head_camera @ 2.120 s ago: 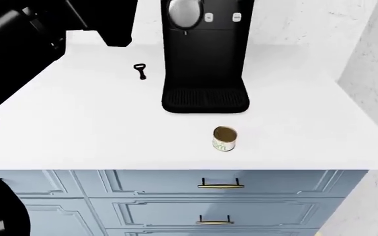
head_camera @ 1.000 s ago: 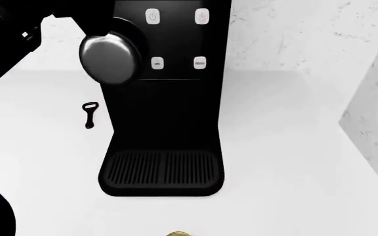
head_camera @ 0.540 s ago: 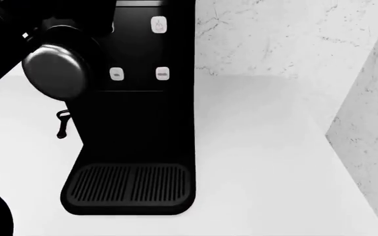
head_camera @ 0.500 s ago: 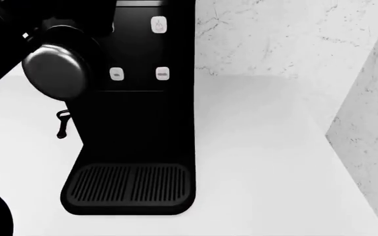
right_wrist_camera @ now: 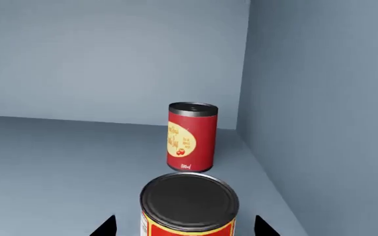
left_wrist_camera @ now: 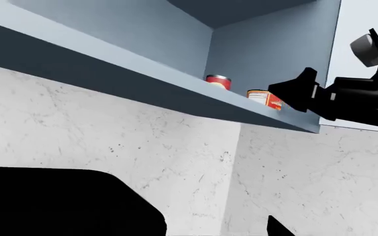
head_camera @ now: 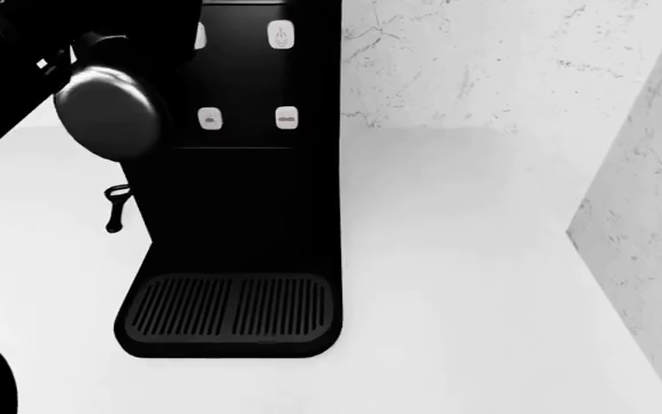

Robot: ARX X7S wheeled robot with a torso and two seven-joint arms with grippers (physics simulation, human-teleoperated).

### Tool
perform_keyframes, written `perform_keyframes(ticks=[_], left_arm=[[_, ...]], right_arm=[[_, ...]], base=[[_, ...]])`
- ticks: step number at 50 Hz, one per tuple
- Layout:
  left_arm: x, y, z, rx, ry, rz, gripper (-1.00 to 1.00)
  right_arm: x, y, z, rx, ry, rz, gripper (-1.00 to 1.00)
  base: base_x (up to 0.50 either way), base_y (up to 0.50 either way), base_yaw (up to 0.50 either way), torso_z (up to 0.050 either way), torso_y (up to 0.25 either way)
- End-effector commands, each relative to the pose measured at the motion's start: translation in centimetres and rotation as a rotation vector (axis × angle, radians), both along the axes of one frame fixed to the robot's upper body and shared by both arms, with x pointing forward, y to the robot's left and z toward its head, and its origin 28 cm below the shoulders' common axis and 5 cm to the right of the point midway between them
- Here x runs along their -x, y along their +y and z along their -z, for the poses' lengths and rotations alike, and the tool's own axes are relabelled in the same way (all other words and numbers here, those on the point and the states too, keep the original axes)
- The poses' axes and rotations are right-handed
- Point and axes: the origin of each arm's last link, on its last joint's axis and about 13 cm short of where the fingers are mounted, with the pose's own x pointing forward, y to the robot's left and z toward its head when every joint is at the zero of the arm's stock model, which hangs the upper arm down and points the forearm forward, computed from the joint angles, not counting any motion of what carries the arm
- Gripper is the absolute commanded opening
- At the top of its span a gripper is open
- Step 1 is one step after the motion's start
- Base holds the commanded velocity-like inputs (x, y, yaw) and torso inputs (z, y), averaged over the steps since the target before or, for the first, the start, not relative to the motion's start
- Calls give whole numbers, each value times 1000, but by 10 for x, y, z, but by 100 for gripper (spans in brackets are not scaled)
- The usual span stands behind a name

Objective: Pick the cans from the counter and place them in their designated side in the cabinet.

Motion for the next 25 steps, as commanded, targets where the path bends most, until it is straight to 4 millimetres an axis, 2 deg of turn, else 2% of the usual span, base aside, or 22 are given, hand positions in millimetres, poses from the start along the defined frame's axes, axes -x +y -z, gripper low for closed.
perform_keyframes(ticks=[1, 18, 25], left_arm=[[-1, 1, 1, 3, 3, -2, 100], [1, 2, 1, 9, 3, -9, 100], [0, 2, 1, 7, 0, -6, 100]], right_arm=[[0, 0, 0, 1, -2, 0, 100], [0, 0, 0, 1, -2, 0, 100], [0, 0, 0, 1, -2, 0, 100]], base=[[-211, 0, 0, 0, 0], [-216, 5, 0, 0, 0], [-267, 382, 0, 0, 0]])
